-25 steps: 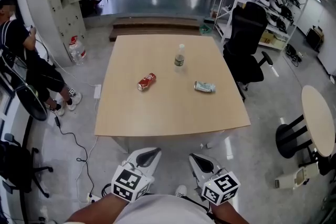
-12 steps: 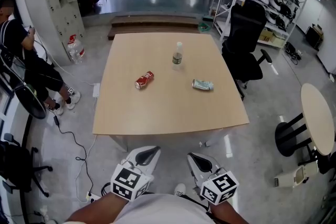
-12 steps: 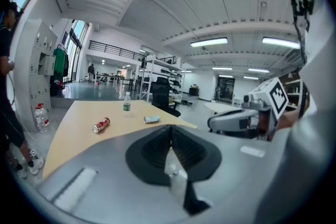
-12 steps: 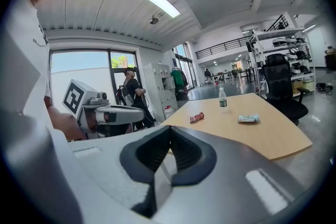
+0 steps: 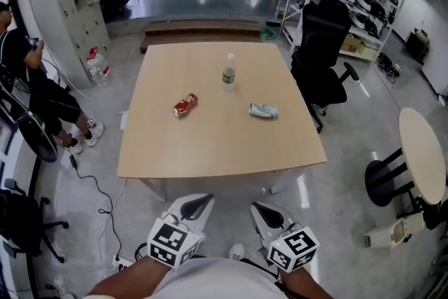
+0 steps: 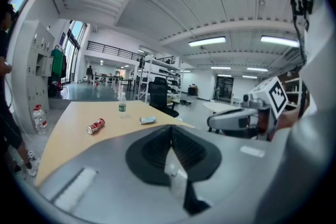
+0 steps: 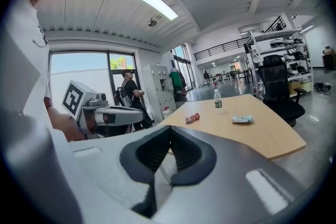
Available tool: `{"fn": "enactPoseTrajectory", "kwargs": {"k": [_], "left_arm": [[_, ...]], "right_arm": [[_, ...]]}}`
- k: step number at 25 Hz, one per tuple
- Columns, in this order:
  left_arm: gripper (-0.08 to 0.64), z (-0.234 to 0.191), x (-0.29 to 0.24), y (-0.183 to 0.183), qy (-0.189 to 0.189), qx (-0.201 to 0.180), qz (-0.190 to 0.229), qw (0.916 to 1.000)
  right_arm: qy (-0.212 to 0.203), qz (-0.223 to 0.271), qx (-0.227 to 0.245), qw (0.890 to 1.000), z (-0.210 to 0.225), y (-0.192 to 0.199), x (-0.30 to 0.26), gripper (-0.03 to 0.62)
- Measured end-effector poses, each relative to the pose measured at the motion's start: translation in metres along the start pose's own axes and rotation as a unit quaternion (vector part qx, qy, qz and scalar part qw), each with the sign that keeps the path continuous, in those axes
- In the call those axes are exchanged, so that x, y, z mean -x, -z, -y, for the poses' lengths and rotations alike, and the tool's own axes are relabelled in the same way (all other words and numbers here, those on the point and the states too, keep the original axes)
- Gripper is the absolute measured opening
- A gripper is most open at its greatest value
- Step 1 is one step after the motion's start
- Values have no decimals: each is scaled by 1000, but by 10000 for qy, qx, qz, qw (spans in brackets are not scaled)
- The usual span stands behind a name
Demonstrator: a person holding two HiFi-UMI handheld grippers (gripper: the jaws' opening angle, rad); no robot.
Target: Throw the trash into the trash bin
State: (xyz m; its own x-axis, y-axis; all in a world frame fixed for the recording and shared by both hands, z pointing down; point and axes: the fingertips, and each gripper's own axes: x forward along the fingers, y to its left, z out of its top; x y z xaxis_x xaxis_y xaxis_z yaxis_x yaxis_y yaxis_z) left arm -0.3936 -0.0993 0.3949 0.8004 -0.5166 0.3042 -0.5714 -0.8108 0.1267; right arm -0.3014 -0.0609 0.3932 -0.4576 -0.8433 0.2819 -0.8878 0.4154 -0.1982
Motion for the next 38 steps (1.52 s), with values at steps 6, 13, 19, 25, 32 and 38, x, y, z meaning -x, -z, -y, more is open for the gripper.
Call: {"fn": "enactPoseTrajectory", "kwargs": {"k": [6, 13, 19, 25, 32, 38], "left_arm": [[9, 20, -14, -2, 39, -46, 8, 10000], [9, 46, -34, -3, 29, -35, 11, 10000], [9, 58, -48, -8, -147, 35, 19, 9999], [9, 71, -57, -11, -282, 244, -35, 9993], [9, 74, -59, -6, -331, 187, -233, 9990], [9, 67, -69, -7, -326, 185, -264, 9989]], "right_arm": [[61, -6, 38, 10000, 19, 1, 18, 2], [72, -16, 60, 10000, 45, 2, 42, 2], [-40, -28, 27, 10000, 64, 8, 58, 2], [-175, 21, -103, 9998, 83, 11, 69, 2], [-192, 71, -330, 9992, 91, 15, 67, 2], [-225, 18, -364, 9991, 95, 16, 57, 2]]}}
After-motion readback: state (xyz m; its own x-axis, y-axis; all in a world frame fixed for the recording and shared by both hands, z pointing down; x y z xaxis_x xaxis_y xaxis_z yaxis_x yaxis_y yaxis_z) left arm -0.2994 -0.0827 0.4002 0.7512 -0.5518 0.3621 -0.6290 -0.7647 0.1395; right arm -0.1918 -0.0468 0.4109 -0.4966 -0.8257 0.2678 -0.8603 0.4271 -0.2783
